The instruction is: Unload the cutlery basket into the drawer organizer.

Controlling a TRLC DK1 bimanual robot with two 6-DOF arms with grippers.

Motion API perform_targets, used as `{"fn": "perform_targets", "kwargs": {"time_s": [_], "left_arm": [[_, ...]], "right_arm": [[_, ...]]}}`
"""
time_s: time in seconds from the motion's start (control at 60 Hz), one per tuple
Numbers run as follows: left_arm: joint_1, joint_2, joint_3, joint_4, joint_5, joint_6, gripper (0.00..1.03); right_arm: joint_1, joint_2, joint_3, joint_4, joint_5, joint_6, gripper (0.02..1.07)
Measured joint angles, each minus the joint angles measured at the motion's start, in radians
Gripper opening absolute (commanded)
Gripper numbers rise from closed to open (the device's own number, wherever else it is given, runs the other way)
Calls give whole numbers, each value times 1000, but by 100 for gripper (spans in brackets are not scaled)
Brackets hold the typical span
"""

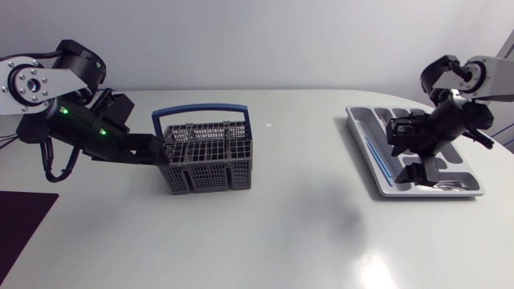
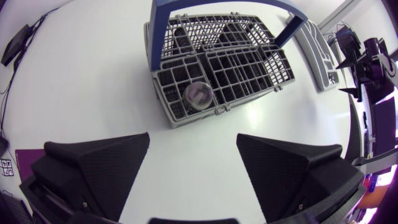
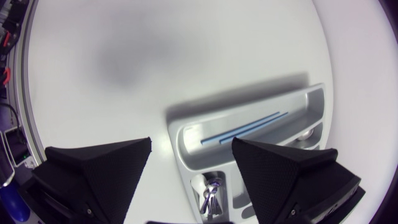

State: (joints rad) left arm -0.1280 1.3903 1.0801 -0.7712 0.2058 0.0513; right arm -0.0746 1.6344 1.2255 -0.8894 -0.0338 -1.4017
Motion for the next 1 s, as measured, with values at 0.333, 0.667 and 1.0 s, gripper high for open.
{"fn": "perform_targets", "kwargs": {"time_s": [0.333,0.667,1.0], "left_arm": [[37,-29,-82,105,50,158,98],[100,-41,-140,145,138,284,98],[125,-88,-188,180,172,346,98]], "right_arm": [[409,-2,123,-114,-7,444,98],[666,134,399,-225,-92,802,96],[779,301,681,-267,-180,1017,96]]}}
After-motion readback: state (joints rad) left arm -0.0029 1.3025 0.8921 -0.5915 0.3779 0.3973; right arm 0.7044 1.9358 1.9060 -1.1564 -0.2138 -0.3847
